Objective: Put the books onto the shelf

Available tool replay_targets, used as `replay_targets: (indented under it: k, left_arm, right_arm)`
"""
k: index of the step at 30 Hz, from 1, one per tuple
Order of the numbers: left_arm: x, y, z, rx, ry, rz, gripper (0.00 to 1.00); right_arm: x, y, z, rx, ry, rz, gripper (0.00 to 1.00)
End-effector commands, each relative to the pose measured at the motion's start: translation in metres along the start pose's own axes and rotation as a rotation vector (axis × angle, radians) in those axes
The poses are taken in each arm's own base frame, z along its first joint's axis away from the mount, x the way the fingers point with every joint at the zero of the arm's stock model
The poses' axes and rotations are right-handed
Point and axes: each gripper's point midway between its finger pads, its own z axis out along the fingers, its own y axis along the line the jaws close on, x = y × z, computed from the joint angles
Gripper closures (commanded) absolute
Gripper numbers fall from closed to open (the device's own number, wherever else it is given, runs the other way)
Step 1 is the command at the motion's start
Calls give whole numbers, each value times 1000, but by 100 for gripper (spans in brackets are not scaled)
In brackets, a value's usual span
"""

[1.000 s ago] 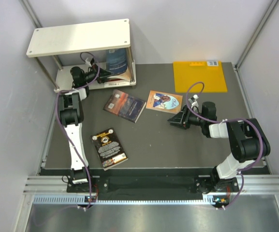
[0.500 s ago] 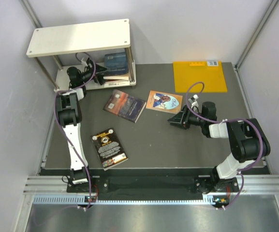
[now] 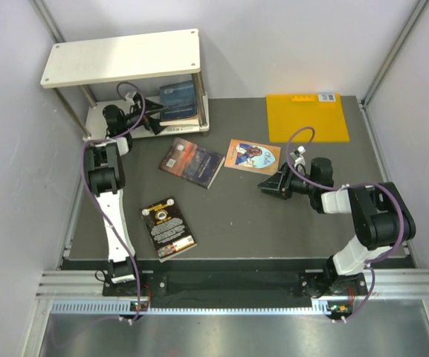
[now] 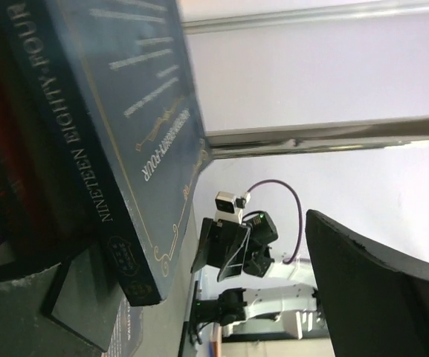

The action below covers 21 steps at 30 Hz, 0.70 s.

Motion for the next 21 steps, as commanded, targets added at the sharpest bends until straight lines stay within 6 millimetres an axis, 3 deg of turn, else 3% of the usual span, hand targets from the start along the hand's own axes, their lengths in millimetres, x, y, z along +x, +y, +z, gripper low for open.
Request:
replay_targets:
  k: [1, 2, 3, 4, 5, 6, 10, 15, 21]
  left_arm:
    - [-5, -48, -18, -12, -45, 92, 1]
    - [-11, -52, -23, -39, -71, 185, 1]
    - [-16, -39, -27, -111, -109, 104, 1]
    - [-21, -44, -33, -154, -140, 127, 1]
    - [-23, -36, -36, -203, -147, 228, 1]
    - [-28, -29, -40, -274, -176, 190, 1]
    - [-30, -30, -42, -312, -169, 248, 1]
    - [-25, -27, -32, -327, -124, 242, 1]
    - [-16, -23, -3, -312, -60, 226, 1]
  right_arm:
    - [0, 7, 1, -38, -14, -32, 45]
    - [0, 7, 0, -42, -17, -35, 45]
    - [0, 8, 0, -42, -19, -35, 45]
    - [0, 7, 0, -40, -17, -31, 45]
    - [1, 8, 0, -40, -17, -33, 45]
    - [1, 9, -1, -42, -19, -35, 45]
    - [3, 7, -2, -37, -21, -32, 45]
    - [4, 7, -2, -40, -21, -32, 45]
    - [4, 8, -3, -42, -25, -33, 45]
